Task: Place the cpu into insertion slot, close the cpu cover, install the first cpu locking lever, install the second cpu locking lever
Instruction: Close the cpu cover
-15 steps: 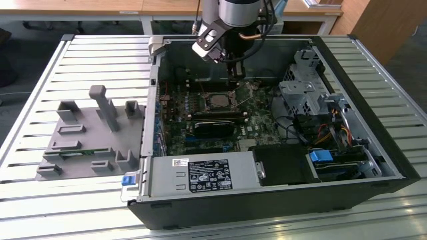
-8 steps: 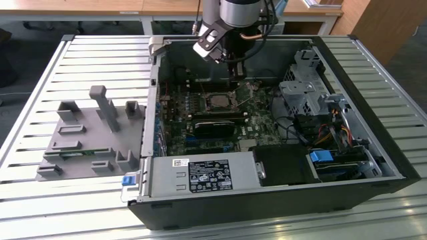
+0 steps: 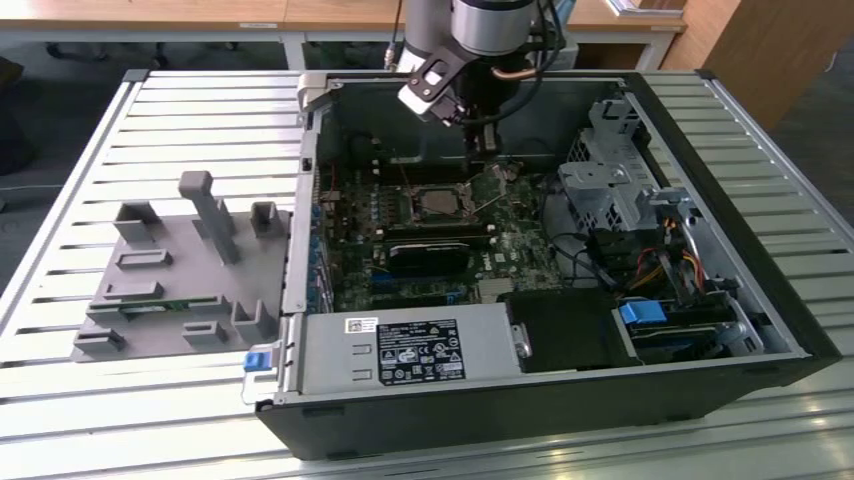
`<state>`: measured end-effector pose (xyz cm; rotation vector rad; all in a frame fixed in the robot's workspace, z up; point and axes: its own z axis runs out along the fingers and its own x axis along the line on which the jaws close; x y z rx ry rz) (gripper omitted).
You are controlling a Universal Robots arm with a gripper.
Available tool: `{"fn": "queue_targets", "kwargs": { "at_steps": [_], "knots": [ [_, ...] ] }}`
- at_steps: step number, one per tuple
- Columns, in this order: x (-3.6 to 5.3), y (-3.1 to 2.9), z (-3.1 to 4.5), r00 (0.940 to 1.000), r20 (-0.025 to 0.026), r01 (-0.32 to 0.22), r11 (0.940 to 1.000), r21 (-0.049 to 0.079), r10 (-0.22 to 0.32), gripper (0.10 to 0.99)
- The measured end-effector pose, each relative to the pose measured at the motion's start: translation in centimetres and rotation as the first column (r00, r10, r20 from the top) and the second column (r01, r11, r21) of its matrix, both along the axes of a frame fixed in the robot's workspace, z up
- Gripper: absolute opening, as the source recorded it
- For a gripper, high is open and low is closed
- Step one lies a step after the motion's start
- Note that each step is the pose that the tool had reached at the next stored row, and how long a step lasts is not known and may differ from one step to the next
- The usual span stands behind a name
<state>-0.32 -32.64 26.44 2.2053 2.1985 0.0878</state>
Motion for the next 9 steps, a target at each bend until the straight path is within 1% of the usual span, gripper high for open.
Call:
{"fn": "queue_targets", "kwargs": {
  "at_steps": [3,7,9],
  "knots": [
    [0.57,0.02,-0.01,1.0000,-0.0027,-0.002,1.0000,0.000,0.002,0.106],
    [0.83,0.03,-0.04,0.9994,-0.0028,-0.036,0.9994,0.000,0.036,0.106],
    [1.12,0.08,-0.11,0.9992,-0.0030,-0.040,0.9992,0.000,0.040,0.106]
  ]
}}
